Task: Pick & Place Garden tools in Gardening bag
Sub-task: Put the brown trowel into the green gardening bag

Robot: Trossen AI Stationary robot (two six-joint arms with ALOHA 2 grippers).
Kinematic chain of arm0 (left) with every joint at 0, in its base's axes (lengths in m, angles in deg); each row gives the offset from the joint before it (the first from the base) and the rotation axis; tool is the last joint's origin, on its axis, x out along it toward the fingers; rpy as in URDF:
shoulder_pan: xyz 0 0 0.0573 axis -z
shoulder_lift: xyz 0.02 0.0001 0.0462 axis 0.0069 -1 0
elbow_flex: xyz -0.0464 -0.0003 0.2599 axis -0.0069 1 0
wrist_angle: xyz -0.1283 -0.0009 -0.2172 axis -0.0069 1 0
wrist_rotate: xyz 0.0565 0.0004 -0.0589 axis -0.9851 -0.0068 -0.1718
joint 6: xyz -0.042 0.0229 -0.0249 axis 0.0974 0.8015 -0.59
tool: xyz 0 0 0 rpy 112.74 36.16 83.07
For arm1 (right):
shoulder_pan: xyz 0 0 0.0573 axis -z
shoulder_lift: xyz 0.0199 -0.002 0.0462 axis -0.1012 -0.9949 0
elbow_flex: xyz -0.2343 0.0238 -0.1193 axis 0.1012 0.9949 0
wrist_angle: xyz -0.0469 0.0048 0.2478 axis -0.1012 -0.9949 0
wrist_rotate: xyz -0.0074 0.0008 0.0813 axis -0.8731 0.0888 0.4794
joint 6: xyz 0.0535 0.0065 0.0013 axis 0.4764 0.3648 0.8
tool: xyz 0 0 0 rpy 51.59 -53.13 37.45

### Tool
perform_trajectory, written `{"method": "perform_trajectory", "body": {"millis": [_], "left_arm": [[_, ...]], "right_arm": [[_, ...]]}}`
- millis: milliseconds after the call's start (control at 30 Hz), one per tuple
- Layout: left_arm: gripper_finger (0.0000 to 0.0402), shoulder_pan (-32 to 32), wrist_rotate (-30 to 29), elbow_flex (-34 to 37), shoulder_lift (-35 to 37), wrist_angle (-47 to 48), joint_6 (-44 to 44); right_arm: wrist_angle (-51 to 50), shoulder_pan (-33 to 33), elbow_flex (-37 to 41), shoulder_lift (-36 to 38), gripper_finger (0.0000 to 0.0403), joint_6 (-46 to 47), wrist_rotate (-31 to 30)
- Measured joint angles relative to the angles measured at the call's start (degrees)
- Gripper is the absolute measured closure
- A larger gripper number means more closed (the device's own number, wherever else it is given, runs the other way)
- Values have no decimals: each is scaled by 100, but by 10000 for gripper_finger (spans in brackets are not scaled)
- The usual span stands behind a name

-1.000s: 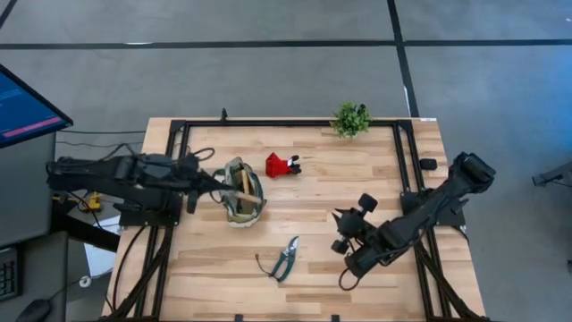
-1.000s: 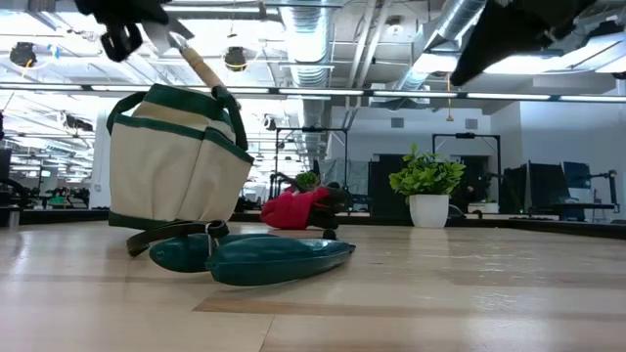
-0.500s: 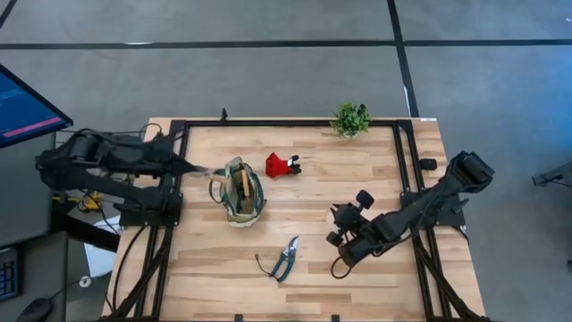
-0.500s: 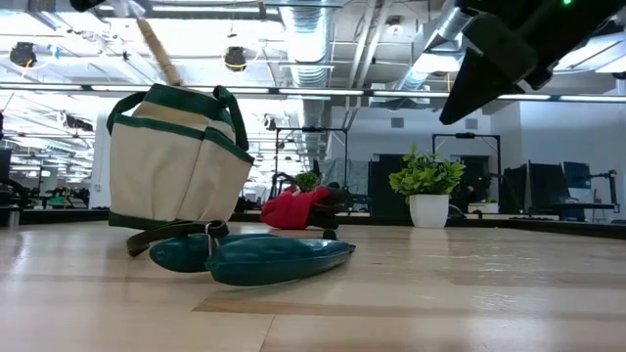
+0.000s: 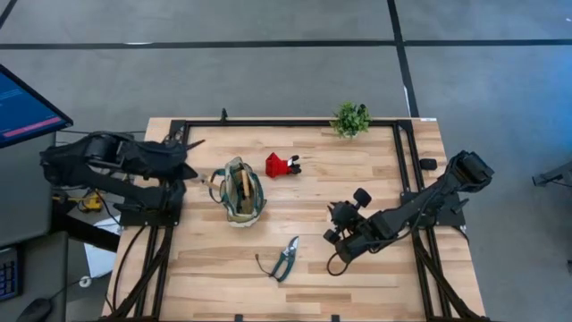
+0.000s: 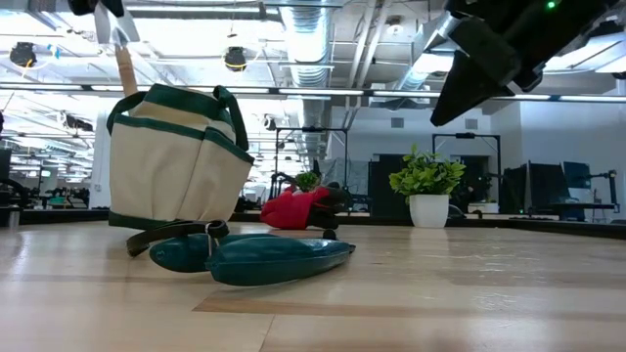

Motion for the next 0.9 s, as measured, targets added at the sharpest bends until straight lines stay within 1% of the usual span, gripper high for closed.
{"method": "perform_trajectory", "body": {"millis": [200,267,400,633,900], "left_arm": [[399,0,-35,0,-282,-40,0],[399,0,-149,0,-388,-120,-1],[399,0,-120,109,-515,-480,47],[399,0,4,740,-517,-707,-83],[399,0,297,1720,-391,-1812,-87]], "right_arm": [[10,-4,0,0,356,-23,0],[12,-9,0,0,356,-42,0],[11,-11,0,0,356,-68,0],[10,-15,0,0,356,-81,0],[12,-15,0,-2,356,-81,0]]}}
